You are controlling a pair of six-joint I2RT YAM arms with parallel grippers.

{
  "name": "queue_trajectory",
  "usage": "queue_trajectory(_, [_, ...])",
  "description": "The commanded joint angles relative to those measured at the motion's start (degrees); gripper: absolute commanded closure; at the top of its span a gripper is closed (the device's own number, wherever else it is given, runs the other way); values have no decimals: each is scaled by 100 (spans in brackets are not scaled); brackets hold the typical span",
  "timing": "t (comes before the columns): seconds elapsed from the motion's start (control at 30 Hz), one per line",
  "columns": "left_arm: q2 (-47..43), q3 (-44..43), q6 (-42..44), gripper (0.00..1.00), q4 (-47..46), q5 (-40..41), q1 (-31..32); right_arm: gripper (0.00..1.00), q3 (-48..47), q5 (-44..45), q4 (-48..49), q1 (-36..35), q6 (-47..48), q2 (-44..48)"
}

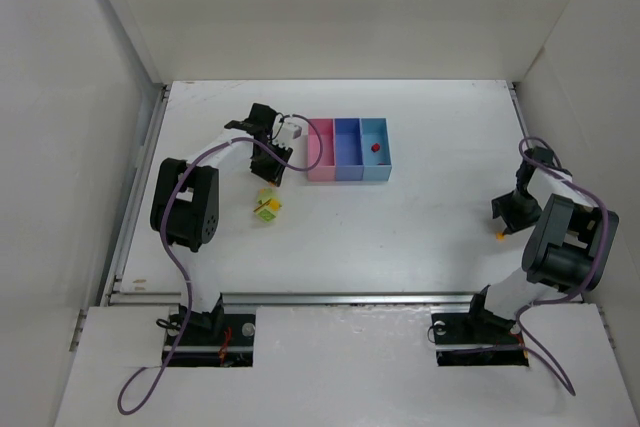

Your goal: Sort the legos into containers by color

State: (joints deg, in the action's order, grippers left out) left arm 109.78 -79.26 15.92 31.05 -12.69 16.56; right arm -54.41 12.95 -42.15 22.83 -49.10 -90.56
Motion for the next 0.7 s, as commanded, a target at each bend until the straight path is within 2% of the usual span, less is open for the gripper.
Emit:
queue_trajectory(0.0, [-62, -230, -72, 97, 130, -102, 14, 43, -51, 304, -354, 20, -100, 162])
queue_trajectory(0.27, [-62, -230, -72, 97, 130, -102, 14, 43, 177, 244, -575, 20, -100, 214])
queue_trajectory(0.37, [-62, -230, -72, 97, 130, -102, -38, 43, -25, 182, -444, 20, 119, 215])
queue_trajectory(0.5, [-62, -230, -72, 97, 130, -102, -38, 43, -219, 182, -733, 20, 120, 215])
queue_trajectory(0.67, [-62, -230, -72, 97, 130, -102, -38, 43, 220, -55, -479, 20, -3, 162])
